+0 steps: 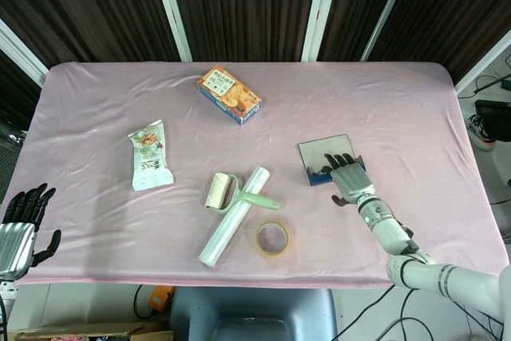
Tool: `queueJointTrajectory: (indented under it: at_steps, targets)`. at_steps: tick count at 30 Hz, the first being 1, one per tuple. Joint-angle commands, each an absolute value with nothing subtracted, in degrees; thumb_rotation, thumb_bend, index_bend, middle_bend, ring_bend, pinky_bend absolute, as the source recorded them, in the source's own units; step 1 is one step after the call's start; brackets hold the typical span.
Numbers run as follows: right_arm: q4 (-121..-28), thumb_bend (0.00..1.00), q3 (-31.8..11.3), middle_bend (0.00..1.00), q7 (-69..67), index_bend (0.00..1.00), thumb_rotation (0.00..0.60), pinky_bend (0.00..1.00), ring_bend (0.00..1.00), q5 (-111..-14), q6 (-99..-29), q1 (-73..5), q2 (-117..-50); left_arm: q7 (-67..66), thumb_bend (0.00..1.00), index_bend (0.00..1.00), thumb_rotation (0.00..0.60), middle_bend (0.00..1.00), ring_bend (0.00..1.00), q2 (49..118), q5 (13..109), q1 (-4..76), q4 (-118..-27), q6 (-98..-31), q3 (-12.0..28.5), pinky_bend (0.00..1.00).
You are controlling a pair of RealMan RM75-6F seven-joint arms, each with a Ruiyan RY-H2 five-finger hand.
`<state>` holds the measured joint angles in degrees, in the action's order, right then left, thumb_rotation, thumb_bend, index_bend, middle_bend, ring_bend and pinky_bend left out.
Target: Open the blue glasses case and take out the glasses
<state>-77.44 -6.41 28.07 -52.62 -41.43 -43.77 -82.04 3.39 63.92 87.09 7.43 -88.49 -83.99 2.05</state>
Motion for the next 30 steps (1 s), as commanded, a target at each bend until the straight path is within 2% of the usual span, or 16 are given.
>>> queueJointTrajectory:
  at_steps: [1, 11, 25, 30]
  targets:
    - [-77.90, 0.46, -6.05, 0.00, 28.38, 0.35, 0.600, 0.01, 0.00, -52.71, -41.76, -44.09, -82.38, 3.59, 0.43, 0.00, 0.600, 0.00, 0.00, 63.86, 87.15, 7.41, -88.42, -84.03, 2.04, 0.02]
    - [-83.75, 0.46, -2.49, 0.00, 29.64, 0.36, 0.600, 0.01, 0.00, -57.79, -45.96, -42.78, -80.59, 4.05, 0.42, 0.00, 0.600, 0.00, 0.01, 63.74, 87.39, 7.07, -88.26, -84.66, 2.00, 0.02]
    - [-98.18, 0.47, 8.51, 0.00, 32.31, 0.38, 0.600, 0.01, 0.00, -71.11, -52.03, -36.59, -69.51, 2.40, 0.42, 0.00, 0.600, 0.00, 0.02, 64.03, 87.79, 7.40, -88.76, -84.10, 1.76, 0.03]
    - [-98.99, 0.47, 9.87, 0.00, 32.05, 0.38, 0.600, 0.01, 0.00, -72.87, -52.98, -35.40, -67.70, 2.27, 0.42, 0.00, 0.600, 0.00, 0.02, 64.04, 87.92, 7.36, -88.82, -84.19, 1.70, 0.03]
